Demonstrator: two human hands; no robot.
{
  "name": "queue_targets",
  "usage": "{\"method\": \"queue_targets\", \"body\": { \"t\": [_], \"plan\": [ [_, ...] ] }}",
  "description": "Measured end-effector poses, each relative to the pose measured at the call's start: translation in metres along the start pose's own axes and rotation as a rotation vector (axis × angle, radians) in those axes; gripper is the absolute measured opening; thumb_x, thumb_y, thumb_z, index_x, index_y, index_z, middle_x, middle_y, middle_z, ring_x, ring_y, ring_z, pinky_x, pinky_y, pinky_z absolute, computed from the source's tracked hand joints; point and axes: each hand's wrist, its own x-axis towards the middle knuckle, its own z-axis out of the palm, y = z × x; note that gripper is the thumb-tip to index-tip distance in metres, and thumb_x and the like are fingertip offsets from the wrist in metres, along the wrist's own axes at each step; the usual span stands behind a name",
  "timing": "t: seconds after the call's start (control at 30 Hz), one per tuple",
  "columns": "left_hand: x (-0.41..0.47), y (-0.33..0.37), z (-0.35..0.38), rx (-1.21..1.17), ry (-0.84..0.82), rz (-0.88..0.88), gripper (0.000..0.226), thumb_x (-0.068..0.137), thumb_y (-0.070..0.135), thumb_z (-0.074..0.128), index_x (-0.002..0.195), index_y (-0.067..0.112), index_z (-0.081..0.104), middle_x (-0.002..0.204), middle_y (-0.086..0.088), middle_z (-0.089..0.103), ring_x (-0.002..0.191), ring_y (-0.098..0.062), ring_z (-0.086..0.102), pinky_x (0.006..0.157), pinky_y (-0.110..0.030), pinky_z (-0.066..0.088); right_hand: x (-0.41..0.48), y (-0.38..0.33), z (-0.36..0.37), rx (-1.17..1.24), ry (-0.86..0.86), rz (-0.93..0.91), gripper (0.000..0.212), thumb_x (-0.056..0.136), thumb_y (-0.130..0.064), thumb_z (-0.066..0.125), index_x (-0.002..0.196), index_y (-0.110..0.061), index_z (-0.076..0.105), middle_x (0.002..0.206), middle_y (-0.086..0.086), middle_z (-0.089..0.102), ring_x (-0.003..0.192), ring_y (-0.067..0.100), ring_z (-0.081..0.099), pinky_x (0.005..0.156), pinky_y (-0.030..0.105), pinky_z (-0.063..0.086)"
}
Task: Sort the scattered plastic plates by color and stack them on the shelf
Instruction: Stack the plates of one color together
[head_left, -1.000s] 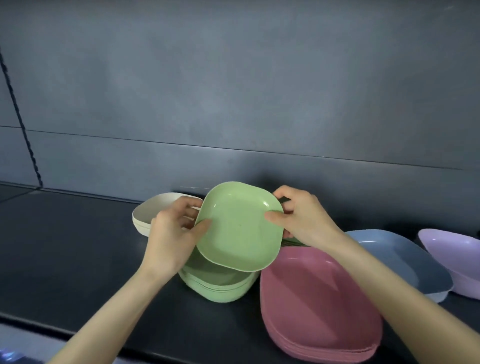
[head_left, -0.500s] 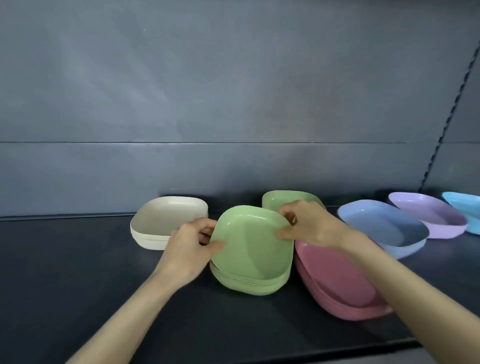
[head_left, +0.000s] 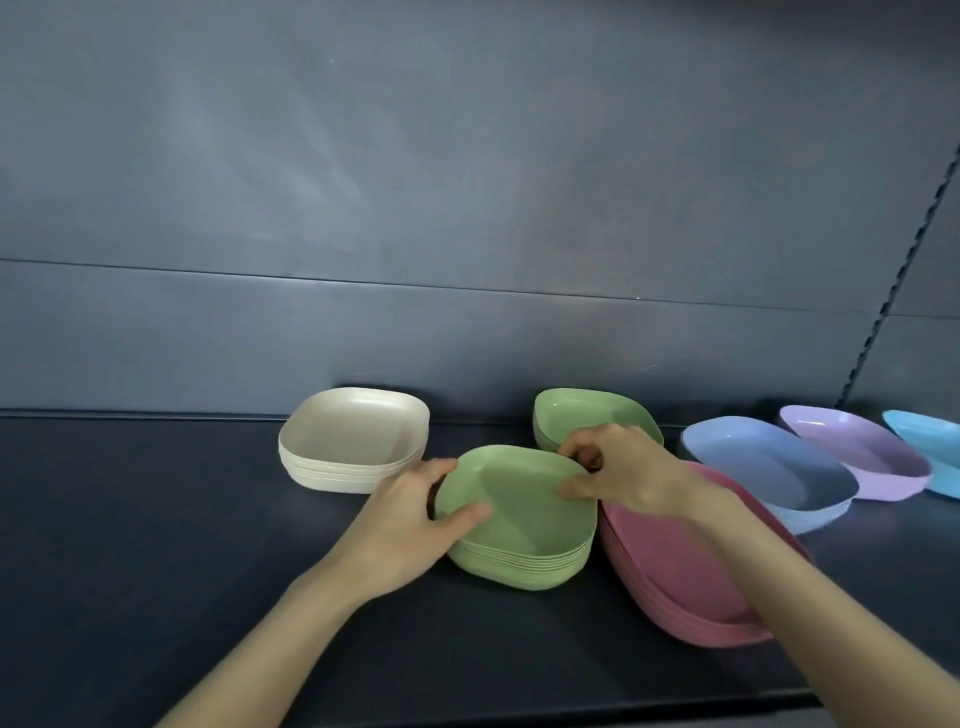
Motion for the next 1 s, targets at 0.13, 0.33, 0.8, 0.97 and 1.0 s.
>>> {"method": "queue_targets", "body": {
  "t": [0.13,0.33,0.8,0.97,1.0],
  "plan": [
    [0.001,-0.004,0.004,0.038,0.002,0.029,0.029,0.084,0.037,0.066,0.112,0.032,0.060,0.103,0.012,0.064,0.096,0.000,0.059,0.085,-0.018,0.047,-0.001,0.000,0.001,0.013,-0.019,-0.006,0.025,0.077,-0.026,0.071,0.100,-0.018,0.065,0.090,0.002,0.068,0.086,0.019,0.060,0.082,0.036,0.050],
    [0.001,-0.005,0.003,0.223,0.149,0.091,0.048,0.080,0.053,0.059,0.115,0.021,0.062,0.105,0.016,0.055,0.096,-0.004,0.053,0.088,-0.023,0.044,-0.005,0.005,-0.002,0.054,0.035,-0.036,0.031,0.082,-0.030,0.068,0.110,-0.017,0.063,0.102,0.002,0.067,0.089,0.015,0.058,0.088,0.031,0.048],
    [0.034,0.096,0.036,0.497,0.035,0.414,0.073,0.073,0.069,0.034,0.132,0.028,0.047,0.130,0.013,0.050,0.124,-0.010,0.041,0.105,-0.033,0.034,-0.067,0.077,-0.077,-0.066,0.303,0.045,0.042,0.085,-0.031,0.065,0.124,-0.019,0.056,0.130,-0.003,0.055,0.120,0.017,0.048,0.086,0.021,0.032],
    [0.016,0.115,0.071,0.534,0.050,0.362,0.082,0.069,0.072,0.024,0.134,0.027,0.045,0.130,0.011,0.050,0.124,-0.012,0.040,0.104,-0.032,0.034,-0.088,0.105,-0.086,-0.067,0.272,0.000,0.040,0.087,-0.030,0.064,0.124,-0.019,0.055,0.129,-0.003,0.054,0.118,0.017,0.048,0.092,0.027,0.038],
    [0.011,0.118,0.078,0.528,0.070,0.340,0.082,0.068,0.072,0.025,0.133,0.027,0.046,0.129,0.010,0.051,0.123,-0.012,0.041,0.104,-0.031,0.034,-0.093,0.111,-0.087,-0.053,0.264,-0.020,0.039,0.087,-0.030,0.064,0.123,-0.019,0.055,0.128,-0.002,0.054,0.118,0.017,0.048,0.090,0.026,0.037]
  ]
}}
